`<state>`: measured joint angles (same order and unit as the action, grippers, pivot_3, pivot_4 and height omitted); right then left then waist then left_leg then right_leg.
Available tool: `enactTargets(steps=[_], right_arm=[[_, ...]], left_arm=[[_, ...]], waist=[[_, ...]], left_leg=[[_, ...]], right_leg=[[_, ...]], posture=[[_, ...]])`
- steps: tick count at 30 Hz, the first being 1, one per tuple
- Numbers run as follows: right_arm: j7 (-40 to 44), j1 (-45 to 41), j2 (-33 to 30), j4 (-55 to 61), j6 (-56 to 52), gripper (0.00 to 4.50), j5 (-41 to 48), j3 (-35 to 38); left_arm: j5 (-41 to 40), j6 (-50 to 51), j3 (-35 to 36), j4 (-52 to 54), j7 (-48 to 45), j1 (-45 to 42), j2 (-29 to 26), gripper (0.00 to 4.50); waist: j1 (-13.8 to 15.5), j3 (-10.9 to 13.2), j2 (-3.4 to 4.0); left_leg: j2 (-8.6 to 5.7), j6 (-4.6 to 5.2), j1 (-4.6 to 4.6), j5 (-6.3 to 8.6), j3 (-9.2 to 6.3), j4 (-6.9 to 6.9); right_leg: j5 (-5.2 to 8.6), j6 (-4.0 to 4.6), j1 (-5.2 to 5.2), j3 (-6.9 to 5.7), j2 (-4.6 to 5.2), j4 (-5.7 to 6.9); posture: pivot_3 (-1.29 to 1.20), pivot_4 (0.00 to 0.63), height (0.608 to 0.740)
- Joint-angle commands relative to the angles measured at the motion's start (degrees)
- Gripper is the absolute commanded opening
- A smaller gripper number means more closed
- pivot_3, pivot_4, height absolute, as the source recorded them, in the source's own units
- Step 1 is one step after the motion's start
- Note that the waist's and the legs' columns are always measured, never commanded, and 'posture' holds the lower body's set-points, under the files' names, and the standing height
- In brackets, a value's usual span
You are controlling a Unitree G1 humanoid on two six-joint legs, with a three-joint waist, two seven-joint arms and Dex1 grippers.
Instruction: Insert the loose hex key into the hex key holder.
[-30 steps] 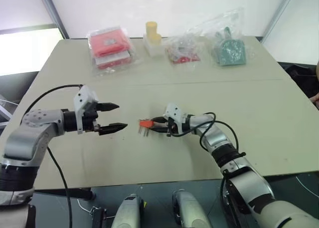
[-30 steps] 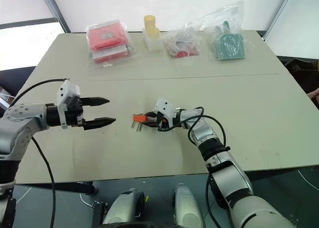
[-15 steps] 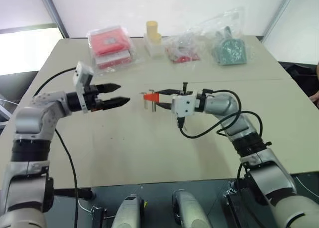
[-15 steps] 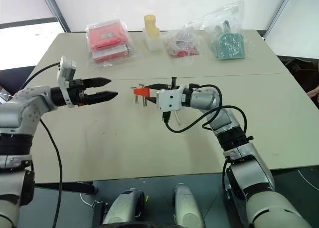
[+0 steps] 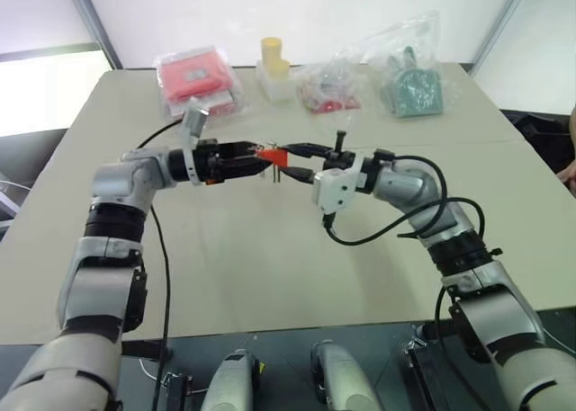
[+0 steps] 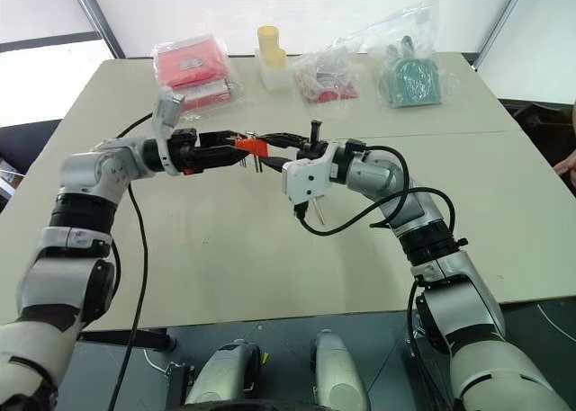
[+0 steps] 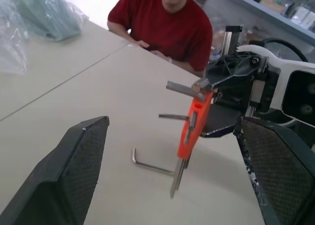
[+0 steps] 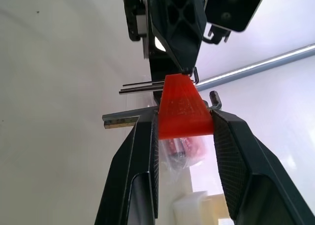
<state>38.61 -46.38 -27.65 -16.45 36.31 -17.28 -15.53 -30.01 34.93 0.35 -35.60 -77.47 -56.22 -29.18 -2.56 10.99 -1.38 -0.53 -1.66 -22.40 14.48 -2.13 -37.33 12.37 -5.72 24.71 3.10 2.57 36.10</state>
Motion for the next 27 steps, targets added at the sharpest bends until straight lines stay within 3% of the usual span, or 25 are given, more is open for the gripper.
enactTargets(steps=[1,7,10,13,17,27], right_arm=[[-1.0,-0.2,-0.3,3.2,-0.9,1.0,0.7,1.0],[-0.8,0.2,-0.2,4.7,-2.0,1.0,1.1,0.8],[-0.7,0.4,-0.3,5.2,-2.3,1.0,1.1,0.7],[-0.5,0.6,-0.3,5.4,-2.4,1.0,1.1,0.4],[-0.1,1.0,-0.4,6.0,-2.7,1.0,1.3,-0.1],[0.4,1.9,-0.6,6.6,-3.0,1.0,1.5,-0.6]], left_arm=[[1.1,-1.9,0.4,-0.9,-1.3,-2.2,0.3,4.45],[2.2,-2.9,0.8,-1.8,-2.5,-2.5,1.1,4.45],[2.2,-2.9,1.1,-1.6,-2.5,-2.4,1.5,3.68],[2.2,-2.9,1.3,-1.6,-2.5,-2.3,1.7,2.02],[2.4,-2.9,1.8,-1.3,-2.4,-2.4,2.1,0.14],[2.4,-3.0,2.3,-0.9,-1.5,-2.3,2.5,0.03]], waist=[[0.0,0.0,0.0],[0.0,0.0,0.0],[0.0,0.0,0.0],[0.0,0.0,0.0],[0.0,0.0,0.0],[0.0,0.0,0.0]], left_leg=[[0.0,0.0,0.0,0.0,0.0,0.0],[0.01,0.0,0.0,0.0,-0.01,0.0],[0.01,0.0,0.0,0.0,-0.01,0.0],[0.01,0.0,0.0,0.0,-0.01,0.0],[0.0,0.0,0.0,0.0,-0.01,0.0],[0.01,0.0,0.0,0.0,-0.01,-0.01]], right_leg=[[0.0,0.0,0.0,0.0,0.01,0.0],[0.0,0.0,0.0,0.0,-0.01,0.01],[0.0,0.0,0.0,0.0,0.0,0.01],[0.0,0.0,0.0,0.0,0.0,0.01],[0.0,0.0,0.0,0.0,0.0,0.01],[0.0,0.0,0.0,0.0,0.0,0.01]], posture=[[0.0,0.15,0.739],[0.0,0.15,0.739],[0.0,0.15,0.739],[0.0,0.15,0.739],[0.0,0.15,0.739],[0.0,0.15,0.739]])
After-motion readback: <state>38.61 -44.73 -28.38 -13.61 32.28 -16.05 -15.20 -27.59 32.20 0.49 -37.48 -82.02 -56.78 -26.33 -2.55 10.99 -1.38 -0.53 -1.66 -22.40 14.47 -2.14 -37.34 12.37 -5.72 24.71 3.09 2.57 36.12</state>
